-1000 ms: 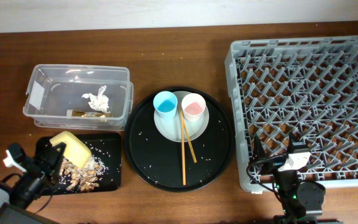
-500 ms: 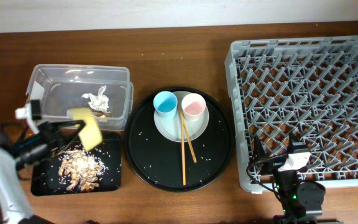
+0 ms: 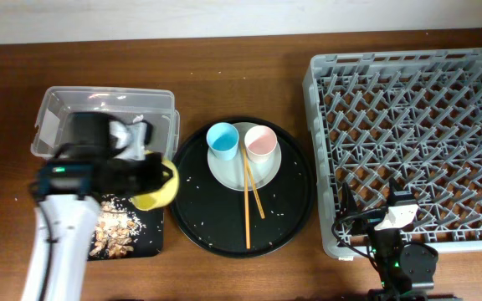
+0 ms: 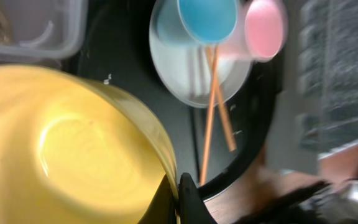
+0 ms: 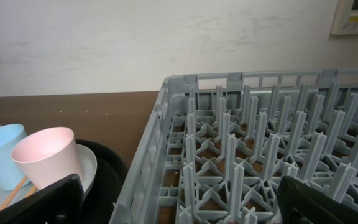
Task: Sort waste into correct bins and load items into the dishwasher rack
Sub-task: 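Carry the empty yellow bowl back and set it on the round tray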
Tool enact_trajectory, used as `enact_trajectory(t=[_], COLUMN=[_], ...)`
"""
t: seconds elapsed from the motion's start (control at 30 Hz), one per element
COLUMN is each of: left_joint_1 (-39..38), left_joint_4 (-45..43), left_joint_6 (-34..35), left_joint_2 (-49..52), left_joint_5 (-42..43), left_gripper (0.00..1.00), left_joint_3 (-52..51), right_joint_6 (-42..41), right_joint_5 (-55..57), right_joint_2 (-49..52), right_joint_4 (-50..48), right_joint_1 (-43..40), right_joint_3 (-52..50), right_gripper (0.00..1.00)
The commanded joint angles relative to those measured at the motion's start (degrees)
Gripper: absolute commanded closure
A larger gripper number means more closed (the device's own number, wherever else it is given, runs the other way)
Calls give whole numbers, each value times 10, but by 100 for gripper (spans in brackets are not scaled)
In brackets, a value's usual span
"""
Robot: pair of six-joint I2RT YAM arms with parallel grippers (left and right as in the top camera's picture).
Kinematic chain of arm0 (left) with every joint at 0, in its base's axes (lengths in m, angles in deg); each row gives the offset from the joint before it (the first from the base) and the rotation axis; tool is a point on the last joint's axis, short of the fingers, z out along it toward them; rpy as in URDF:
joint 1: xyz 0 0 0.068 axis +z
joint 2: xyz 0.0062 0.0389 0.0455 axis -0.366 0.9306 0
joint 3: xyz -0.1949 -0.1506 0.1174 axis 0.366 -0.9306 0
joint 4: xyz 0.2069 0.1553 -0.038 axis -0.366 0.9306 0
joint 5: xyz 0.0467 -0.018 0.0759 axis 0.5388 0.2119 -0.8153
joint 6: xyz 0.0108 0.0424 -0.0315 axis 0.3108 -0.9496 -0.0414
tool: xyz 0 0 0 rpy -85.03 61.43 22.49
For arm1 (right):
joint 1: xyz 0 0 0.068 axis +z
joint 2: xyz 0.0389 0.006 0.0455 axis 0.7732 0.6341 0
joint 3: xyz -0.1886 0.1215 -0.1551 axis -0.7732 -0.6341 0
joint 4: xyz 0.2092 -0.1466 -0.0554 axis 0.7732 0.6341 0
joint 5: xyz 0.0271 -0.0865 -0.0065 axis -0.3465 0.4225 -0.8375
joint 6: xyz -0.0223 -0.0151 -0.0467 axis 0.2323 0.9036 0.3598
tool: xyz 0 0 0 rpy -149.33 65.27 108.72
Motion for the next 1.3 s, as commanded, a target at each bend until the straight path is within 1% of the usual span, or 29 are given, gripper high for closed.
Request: enact_trajectory(t=[0.0,0.1,0.2,0.27,0.5,0.57,0.67,0.7,0.77,0.87,1.0,1.1,1.2,1.27], left_joint_1=[-126,-203,-257,-282,-339,-344,-344,-344,-344,-343,-331,-312,-284,-263], left_joint_4=[-3,-13,-18,-20,-22,-22,-31,-35,-37,-39,-39,-44,-87,-104], left_joint_6=[96,122,148,162,163,172,173,173,173,173,173,173,173,173], left_joint_2=[2,16,41,66,163,177,189,191,191,191,191,191,191,198], left_joint_5=[-186,-232,-245,-245,-244,-244,-244,-244,-244,-246,-302,-351,-379,-377], left_gripper=[100,100,100,100,99,91,82,76,70,70,69,65,64,63], left_joint_3=[10,10,10,10,10,10,10,10,10,15,81,129,137,137], right_joint_6=[-2,-2,-2,-2,-2,-2,-2,-2,-2,-2,-2,-2,-2,-2], right_joint_5=[-1,-1,-1,-1,-1,0,-1,-1,-1,-1,-1,-1,-1,-1], right_joint_2=[-3,-3,-3,-3,-3,-3,-3,-3,-3,-3,-3,-3,-3,-3], right_joint_4=[3,3,3,3,3,3,3,3,3,3,3,3,3,3], right_joint_1=[3,3,3,3,3,3,3,3,3,3,3,3,3,3], right_joint_3=[-3,-3,-3,-3,-3,-3,-3,-3,-3,-3,-3,-3,-3,-3], right_gripper=[2,2,2,2,2,2,2,2,2,2,2,2,2,1])
